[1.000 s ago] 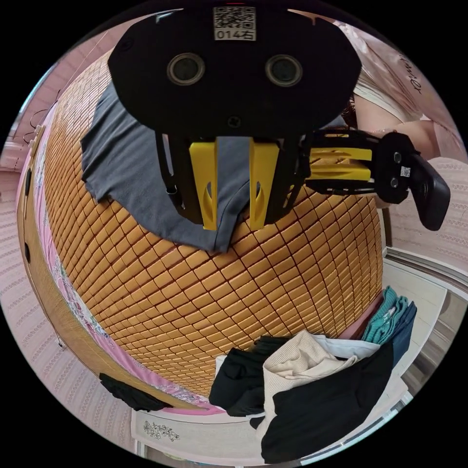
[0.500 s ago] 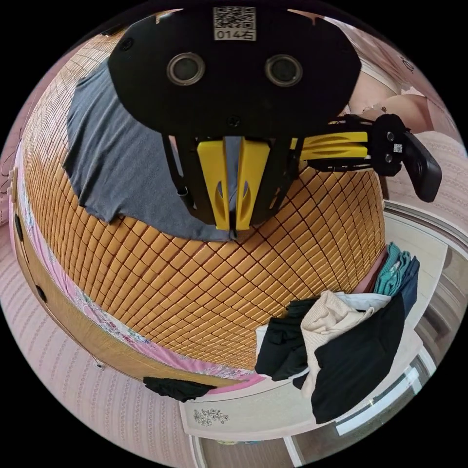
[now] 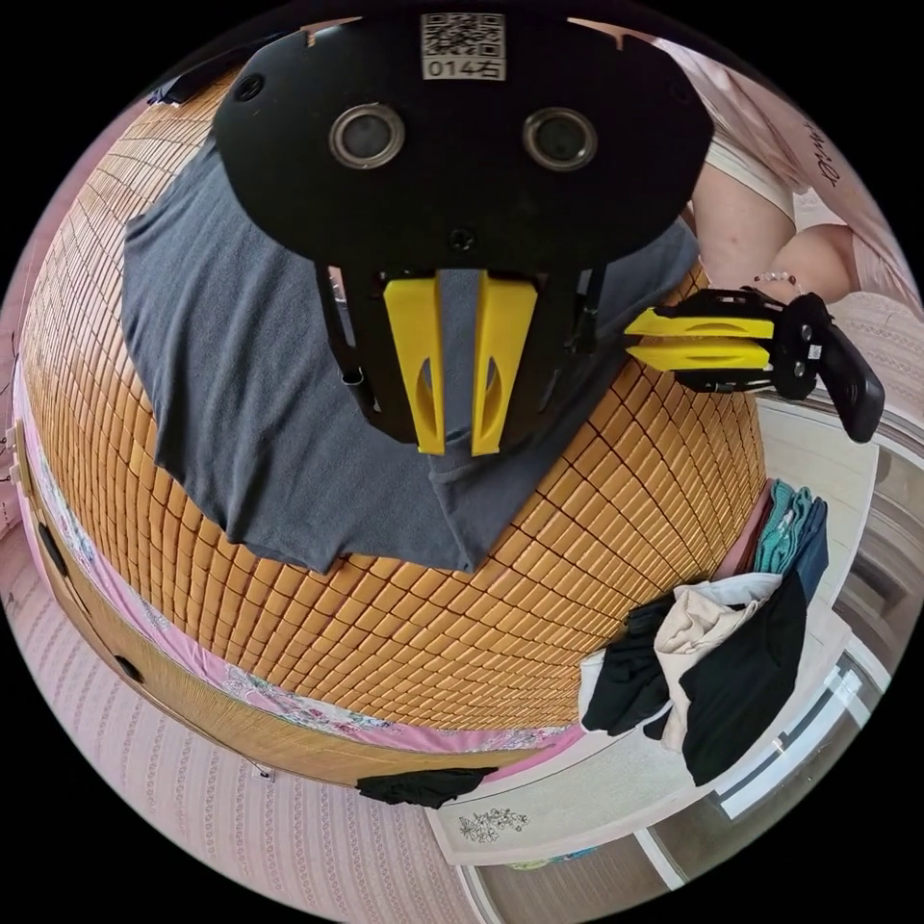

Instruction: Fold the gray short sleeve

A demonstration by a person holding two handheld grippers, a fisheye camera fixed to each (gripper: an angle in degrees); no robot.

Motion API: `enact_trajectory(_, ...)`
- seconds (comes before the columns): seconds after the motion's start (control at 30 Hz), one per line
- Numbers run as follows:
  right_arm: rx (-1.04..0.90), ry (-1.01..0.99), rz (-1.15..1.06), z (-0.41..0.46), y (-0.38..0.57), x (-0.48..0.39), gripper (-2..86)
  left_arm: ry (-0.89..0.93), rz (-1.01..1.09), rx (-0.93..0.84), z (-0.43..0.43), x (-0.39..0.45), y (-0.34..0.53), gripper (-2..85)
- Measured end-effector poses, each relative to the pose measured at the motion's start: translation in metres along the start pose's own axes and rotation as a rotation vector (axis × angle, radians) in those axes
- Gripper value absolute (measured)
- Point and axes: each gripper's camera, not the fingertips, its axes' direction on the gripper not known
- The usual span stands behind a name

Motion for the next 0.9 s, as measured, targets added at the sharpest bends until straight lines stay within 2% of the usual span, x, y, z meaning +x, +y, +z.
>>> enact_trajectory(0.07,-0.026,0.014,0.005,0.012,-0.002,0.000,4.5,0.001,-0.002,-0.018,0.020,0.005,-0.006,4.5)
enact_trajectory(0.13,-0.094,0.018,0.029,0.030,-0.001,0.007,3.4,-0.039,-0.013,-0.112,0.058,0.009,-0.010,4.1)
enact_trajectory(0.27,0.062,-0.046,0.104,0.002,0.032,0.022,1.4,-0.026,-0.033,-0.114,0.077,0.015,-0.011,4.2)
enact_trajectory(0.43,0.215,-0.059,0.159,-0.058,0.148,0.036,3.4,-0.032,0.022,-0.086,0.079,0.052,-0.009,4.2)
enact_trajectory(0.6,0.170,0.183,0.372,-0.090,0.315,0.080,4.6,-0.019,0.128,-0.114,0.110,0.113,-0.023,4.0)
enact_trajectory(0.7,0.182,0.178,0.459,-0.097,0.373,0.114,4.9,-0.006,0.206,-0.159,0.145,0.161,-0.041,3.7)
enact_trajectory(0.9,0.271,0.182,0.452,-0.095,0.407,0.157,6.1,0.010,0.324,-0.216,0.232,0.252,-0.101,4.0)
